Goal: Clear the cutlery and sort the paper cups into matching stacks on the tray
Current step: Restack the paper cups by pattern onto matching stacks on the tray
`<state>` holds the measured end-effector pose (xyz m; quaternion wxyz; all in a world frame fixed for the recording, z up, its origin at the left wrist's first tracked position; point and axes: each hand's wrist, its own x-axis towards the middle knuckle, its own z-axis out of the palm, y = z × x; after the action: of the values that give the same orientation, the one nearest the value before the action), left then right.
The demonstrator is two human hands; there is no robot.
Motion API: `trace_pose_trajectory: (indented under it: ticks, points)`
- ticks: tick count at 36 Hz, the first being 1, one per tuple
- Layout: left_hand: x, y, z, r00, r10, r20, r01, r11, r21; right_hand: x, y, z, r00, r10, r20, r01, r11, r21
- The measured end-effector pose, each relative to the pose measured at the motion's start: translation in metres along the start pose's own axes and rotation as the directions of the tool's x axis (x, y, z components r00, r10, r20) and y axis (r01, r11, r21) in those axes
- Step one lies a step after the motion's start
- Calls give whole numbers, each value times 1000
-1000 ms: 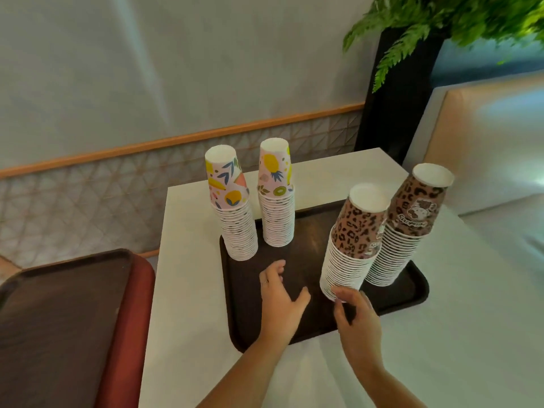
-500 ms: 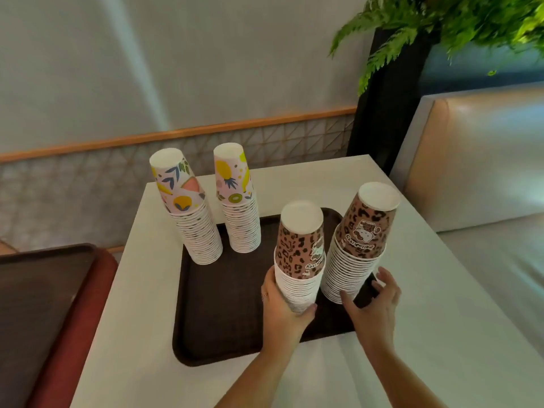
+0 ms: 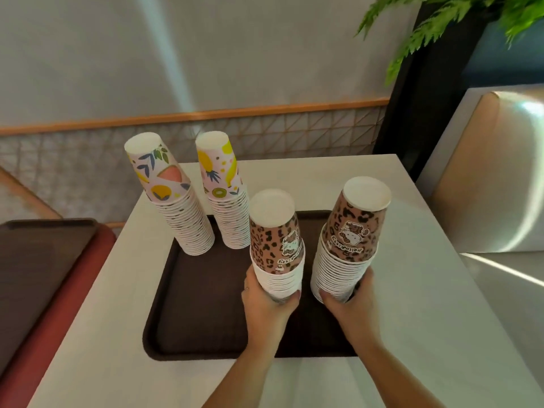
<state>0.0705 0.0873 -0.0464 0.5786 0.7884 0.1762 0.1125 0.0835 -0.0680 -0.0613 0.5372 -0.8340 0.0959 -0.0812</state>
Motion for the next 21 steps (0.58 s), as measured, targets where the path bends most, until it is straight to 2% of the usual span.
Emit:
trace_pose_trajectory:
  ticks: [13, 21]
  points:
    - [44, 11, 24, 1000, 24, -9, -24, 1000, 12, 54, -5, 1, 997, -35, 70, 34, 999, 6]
    - [45, 3, 31, 998, 47, -31, -47, 999, 8, 63, -10, 4, 995, -95, 13, 96, 995, -23]
